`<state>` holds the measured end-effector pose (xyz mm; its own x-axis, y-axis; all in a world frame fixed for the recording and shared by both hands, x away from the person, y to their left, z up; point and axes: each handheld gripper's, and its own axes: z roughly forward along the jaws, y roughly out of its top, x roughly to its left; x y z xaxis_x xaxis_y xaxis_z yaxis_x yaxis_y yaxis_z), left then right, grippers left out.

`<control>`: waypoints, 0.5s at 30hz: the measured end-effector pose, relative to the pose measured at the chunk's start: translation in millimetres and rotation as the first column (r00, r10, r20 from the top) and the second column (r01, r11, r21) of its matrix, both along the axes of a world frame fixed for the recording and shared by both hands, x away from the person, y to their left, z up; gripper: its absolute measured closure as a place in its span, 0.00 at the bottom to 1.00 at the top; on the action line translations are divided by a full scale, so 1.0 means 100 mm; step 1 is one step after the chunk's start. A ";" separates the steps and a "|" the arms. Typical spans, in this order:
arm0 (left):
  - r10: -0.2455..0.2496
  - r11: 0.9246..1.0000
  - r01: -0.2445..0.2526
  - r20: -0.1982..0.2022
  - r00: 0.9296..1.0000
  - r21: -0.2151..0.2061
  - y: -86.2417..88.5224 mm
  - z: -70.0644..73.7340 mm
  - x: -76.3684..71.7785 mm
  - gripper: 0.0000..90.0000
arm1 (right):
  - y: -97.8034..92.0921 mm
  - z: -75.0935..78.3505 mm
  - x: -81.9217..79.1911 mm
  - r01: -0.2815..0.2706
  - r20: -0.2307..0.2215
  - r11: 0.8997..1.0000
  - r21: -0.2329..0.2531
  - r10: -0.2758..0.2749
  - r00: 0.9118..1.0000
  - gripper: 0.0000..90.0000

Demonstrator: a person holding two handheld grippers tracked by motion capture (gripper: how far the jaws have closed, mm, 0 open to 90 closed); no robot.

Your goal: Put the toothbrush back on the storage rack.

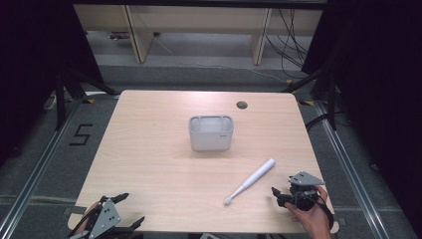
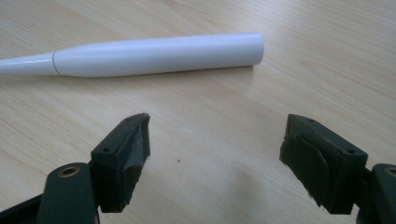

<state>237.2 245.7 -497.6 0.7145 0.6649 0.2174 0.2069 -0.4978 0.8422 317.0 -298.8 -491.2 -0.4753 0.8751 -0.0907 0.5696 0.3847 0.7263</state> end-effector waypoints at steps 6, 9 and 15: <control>0.003 1.000 -0.003 0.000 1.000 -0.002 0.00 0.00 0.00 0.17 | 0.00 0.00 0.01 -0.006 0.004 1.000 0.012 0.006 1.000 0.27; 0.001 1.000 -0.001 0.002 1.000 0.001 0.00 0.00 0.01 0.17 | 0.00 0.01 0.03 -0.014 0.028 1.000 0.005 0.014 1.000 0.27; 0.000 1.000 0.000 -0.001 1.000 0.006 0.00 0.00 0.00 0.17 | 0.03 0.03 0.07 -0.014 0.031 1.000 0.009 0.013 0.999 0.28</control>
